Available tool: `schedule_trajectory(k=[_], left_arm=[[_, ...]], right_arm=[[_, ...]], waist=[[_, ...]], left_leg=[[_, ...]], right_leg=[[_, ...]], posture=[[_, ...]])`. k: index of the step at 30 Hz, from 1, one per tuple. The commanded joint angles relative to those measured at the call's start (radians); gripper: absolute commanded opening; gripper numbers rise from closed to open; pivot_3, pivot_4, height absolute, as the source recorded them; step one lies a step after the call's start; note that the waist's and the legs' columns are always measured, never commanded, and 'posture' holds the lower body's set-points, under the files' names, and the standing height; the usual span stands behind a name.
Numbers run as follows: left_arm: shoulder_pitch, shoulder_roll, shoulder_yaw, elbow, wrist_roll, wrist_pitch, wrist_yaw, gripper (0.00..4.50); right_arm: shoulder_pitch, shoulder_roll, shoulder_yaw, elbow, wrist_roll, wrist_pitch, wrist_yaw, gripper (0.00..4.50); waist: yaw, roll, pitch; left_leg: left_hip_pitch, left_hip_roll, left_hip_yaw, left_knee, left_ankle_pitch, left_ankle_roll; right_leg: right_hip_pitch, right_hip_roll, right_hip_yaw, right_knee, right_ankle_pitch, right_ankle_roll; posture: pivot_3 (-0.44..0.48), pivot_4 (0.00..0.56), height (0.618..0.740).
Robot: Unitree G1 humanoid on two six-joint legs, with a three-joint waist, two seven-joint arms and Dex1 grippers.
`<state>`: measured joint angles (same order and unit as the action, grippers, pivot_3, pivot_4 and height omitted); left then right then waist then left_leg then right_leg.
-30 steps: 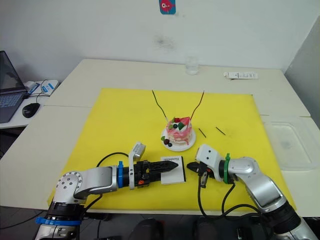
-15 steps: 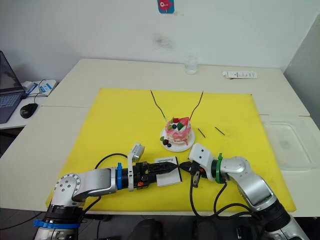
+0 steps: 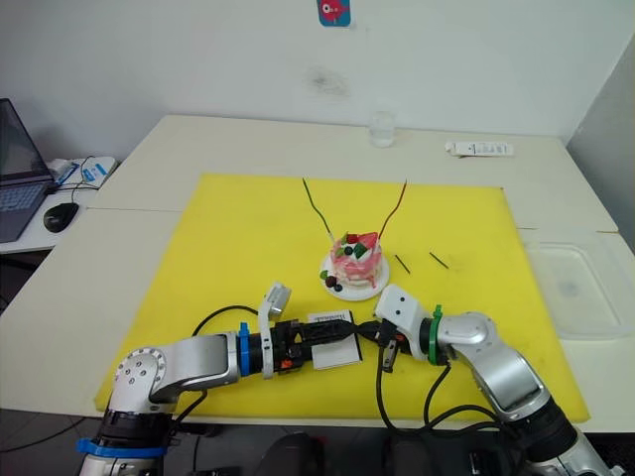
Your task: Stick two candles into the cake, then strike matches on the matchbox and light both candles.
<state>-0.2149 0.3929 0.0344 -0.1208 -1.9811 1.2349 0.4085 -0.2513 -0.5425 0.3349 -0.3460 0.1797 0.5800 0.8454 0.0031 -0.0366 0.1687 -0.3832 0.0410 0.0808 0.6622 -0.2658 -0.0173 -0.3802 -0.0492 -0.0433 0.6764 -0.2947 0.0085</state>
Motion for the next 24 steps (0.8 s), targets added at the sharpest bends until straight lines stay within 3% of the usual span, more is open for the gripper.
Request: schedule_trajectory(k=[1,4,7,20,24], left_arm=[[0.005,-0.004,-0.002,-0.022,0.009,-0.014,0.014,4.50],[0.007,-0.007,0.003,-0.025,0.009,-0.018,0.018,4.50],[0.011,-0.005,0.007,-0.026,0.009,-0.018,0.019,3.98],[0.038,0.008,0.000,-0.040,0.009,-0.017,-0.009,0.03],[0.013,0.044,0.001,-0.025,0.009,0.014,-0.108,0.03]], right_arm=[[0.009,-0.012,-0.010,-0.013,-0.001,-0.014,-0.002,0.01],[0.015,-0.047,-0.033,-0.006,-0.020,-0.037,-0.005,0.01],[0.027,-0.080,-0.055,-0.012,-0.018,-0.051,-0.006,0.00],[0.079,-0.136,-0.140,-0.090,0.036,-0.006,-0.011,0.00],[0.071,-0.141,-0.163,-0.100,0.060,0.011,-0.005,0.00]], waist=[[0.000,0.000,0.000],[0.001,0.000,0.000],[0.005,-0.001,0.001],[0.014,-0.001,0.001],[0.014,-0.001,0.002]], left_leg=[[0.000,0.000,0.000,0.000,0.000,0.000],[-0.001,0.000,0.000,0.000,0.000,0.000],[-0.001,0.000,0.000,0.000,0.000,0.000],[-0.011,0.000,0.000,-0.001,0.000,0.000],[-0.011,0.000,0.000,-0.001,0.000,0.000]], right_leg=[[0.000,0.000,0.000,0.000,0.000,0.000],[0.000,0.000,0.000,-0.001,0.000,0.000],[0.000,0.000,0.000,-0.002,0.000,0.000],[-0.008,0.000,-0.002,-0.004,0.000,0.000],[-0.008,0.000,-0.002,-0.004,0.000,0.001]], posture=[[0.000,0.150,0.740],[0.000,0.150,0.740],[0.000,0.150,0.740],[0.000,0.150,0.740],[0.000,0.150,0.740]])
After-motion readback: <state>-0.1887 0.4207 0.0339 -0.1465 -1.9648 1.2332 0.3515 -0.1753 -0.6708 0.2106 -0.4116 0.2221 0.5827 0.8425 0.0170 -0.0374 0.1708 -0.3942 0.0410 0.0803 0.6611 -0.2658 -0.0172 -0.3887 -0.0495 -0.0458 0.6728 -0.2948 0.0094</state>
